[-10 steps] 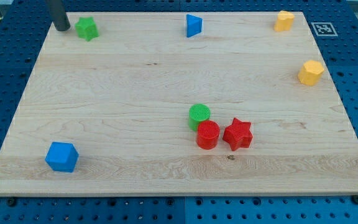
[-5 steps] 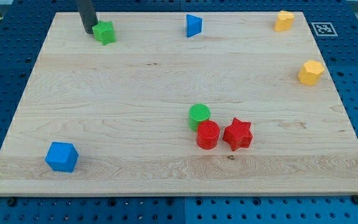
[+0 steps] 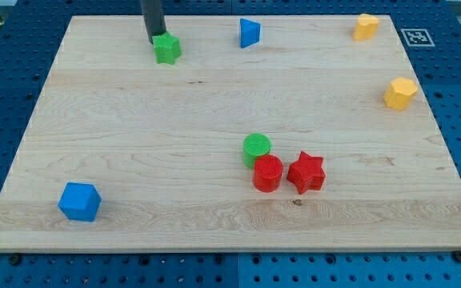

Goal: Push green star towards green circle

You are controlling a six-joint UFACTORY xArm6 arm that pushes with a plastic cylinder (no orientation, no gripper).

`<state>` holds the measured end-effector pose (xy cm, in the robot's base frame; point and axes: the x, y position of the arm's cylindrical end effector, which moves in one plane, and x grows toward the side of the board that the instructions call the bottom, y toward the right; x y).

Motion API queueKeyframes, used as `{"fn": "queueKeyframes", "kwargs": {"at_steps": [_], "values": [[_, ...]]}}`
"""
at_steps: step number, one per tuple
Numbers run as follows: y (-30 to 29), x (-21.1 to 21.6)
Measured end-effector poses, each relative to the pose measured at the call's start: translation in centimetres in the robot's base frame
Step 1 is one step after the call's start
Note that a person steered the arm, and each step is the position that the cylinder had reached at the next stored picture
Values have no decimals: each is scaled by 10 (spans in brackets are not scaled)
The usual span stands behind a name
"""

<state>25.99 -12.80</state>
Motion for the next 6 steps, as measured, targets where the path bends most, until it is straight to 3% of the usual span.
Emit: {"fn": "queueKeyframes", "kwargs": {"at_steps": [6], "values": [[9, 37]]}}
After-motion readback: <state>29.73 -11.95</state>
